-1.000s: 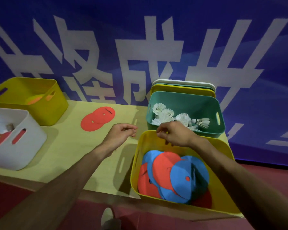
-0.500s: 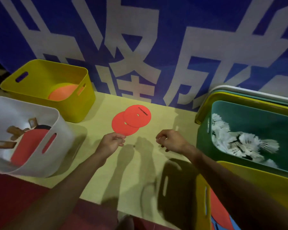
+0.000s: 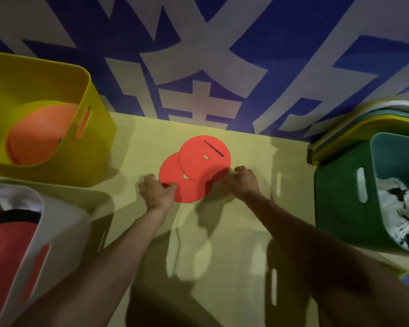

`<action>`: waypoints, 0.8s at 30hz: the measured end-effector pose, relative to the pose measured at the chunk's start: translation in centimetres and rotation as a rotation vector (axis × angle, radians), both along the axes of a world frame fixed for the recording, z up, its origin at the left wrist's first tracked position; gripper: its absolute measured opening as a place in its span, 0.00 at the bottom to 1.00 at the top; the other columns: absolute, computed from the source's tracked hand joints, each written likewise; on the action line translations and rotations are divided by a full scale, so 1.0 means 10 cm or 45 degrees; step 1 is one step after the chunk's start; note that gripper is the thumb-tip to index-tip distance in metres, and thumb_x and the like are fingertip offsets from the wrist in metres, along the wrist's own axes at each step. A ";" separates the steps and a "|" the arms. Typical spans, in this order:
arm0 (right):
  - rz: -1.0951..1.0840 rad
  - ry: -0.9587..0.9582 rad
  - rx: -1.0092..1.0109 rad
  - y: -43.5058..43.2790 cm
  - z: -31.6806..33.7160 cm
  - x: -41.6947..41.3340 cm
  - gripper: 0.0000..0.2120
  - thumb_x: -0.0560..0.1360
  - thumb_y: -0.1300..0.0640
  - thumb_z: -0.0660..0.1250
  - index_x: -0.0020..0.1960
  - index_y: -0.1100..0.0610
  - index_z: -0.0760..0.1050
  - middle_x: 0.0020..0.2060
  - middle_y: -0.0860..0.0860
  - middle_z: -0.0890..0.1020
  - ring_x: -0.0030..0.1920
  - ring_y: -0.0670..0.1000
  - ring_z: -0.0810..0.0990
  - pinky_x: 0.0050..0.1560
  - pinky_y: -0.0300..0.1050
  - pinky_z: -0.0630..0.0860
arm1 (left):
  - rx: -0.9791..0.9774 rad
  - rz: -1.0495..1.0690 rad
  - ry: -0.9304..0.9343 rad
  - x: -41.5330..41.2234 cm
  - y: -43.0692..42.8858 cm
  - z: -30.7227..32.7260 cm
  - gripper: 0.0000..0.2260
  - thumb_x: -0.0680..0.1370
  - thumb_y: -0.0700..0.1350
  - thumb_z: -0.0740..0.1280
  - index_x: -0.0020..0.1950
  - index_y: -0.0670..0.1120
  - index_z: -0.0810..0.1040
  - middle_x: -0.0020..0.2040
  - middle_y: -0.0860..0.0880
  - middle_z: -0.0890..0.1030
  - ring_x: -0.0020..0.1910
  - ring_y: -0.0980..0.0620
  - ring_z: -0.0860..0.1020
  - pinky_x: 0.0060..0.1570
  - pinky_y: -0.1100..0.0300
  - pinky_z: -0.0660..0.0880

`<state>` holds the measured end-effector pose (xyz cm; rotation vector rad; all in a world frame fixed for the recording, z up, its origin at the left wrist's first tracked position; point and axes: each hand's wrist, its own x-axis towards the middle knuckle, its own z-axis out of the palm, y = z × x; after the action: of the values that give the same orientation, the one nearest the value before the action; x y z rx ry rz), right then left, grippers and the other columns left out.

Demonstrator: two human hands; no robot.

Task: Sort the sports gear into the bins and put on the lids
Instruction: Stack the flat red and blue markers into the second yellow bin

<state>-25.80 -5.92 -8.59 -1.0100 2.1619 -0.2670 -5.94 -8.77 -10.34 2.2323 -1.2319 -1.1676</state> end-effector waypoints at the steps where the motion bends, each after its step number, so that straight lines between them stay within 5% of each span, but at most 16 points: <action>1: -0.038 0.027 0.006 -0.06 -0.04 0.04 0.23 0.75 0.49 0.66 0.63 0.64 0.71 0.59 0.63 0.75 0.61 0.63 0.74 0.59 0.51 0.70 | 0.026 -0.014 -0.059 -0.04 -0.03 -0.01 0.34 0.71 0.46 0.74 0.69 0.37 0.62 0.67 0.36 0.65 0.67 0.39 0.64 0.63 0.48 0.67; 4: -0.131 0.098 0.041 -0.19 -0.09 0.16 0.35 0.70 0.42 0.71 0.67 0.62 0.65 0.63 0.60 0.67 0.64 0.62 0.68 0.64 0.53 0.66 | 0.069 -0.145 -0.248 -0.20 -0.09 -0.03 0.43 0.68 0.54 0.76 0.71 0.36 0.56 0.69 0.37 0.60 0.69 0.38 0.59 0.63 0.47 0.66; 8: -0.287 0.101 0.139 -0.37 -0.09 0.28 0.51 0.60 0.35 0.76 0.69 0.61 0.58 0.66 0.58 0.63 0.68 0.62 0.63 0.63 0.59 0.68 | 0.070 -0.144 -0.350 -0.31 -0.06 -0.10 0.40 0.68 0.49 0.76 0.70 0.38 0.57 0.68 0.38 0.61 0.68 0.39 0.61 0.64 0.46 0.64; 14: -0.439 0.125 0.215 -0.48 -0.19 0.33 0.51 0.57 0.42 0.81 0.68 0.61 0.57 0.65 0.57 0.62 0.67 0.60 0.63 0.61 0.60 0.68 | 0.123 -0.039 -0.222 -0.27 -0.18 -0.14 0.42 0.64 0.42 0.79 0.70 0.39 0.59 0.69 0.37 0.61 0.69 0.38 0.61 0.66 0.45 0.61; 16: -0.476 0.107 0.237 -0.53 -0.20 0.30 0.52 0.56 0.43 0.82 0.68 0.62 0.58 0.65 0.58 0.63 0.67 0.59 0.63 0.63 0.56 0.67 | 0.080 -0.024 -0.186 -0.27 -0.17 -0.13 0.36 0.65 0.40 0.77 0.68 0.41 0.63 0.68 0.39 0.63 0.68 0.39 0.62 0.65 0.46 0.63; 20: -0.542 0.075 0.125 -0.49 -0.21 0.33 0.37 0.65 0.55 0.77 0.66 0.61 0.59 0.64 0.59 0.67 0.65 0.60 0.67 0.63 0.55 0.68 | -0.103 0.004 0.108 -0.16 -0.11 -0.19 0.14 0.71 0.35 0.68 0.56 0.42 0.75 0.60 0.38 0.71 0.57 0.41 0.74 0.59 0.51 0.73; 24: -0.555 -0.135 -0.070 -0.27 -0.07 0.33 0.20 0.73 0.65 0.61 0.63 0.63 0.60 0.58 0.61 0.76 0.57 0.63 0.76 0.53 0.52 0.76 | -0.179 -0.049 0.307 0.00 0.00 -0.11 0.09 0.73 0.34 0.68 0.49 0.45 0.76 0.48 0.42 0.80 0.45 0.45 0.79 0.48 0.53 0.78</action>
<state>-22.55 -8.60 -9.33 -0.5275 2.2667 -0.5729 -5.93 -8.80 -11.41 1.9117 -1.2221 -1.2788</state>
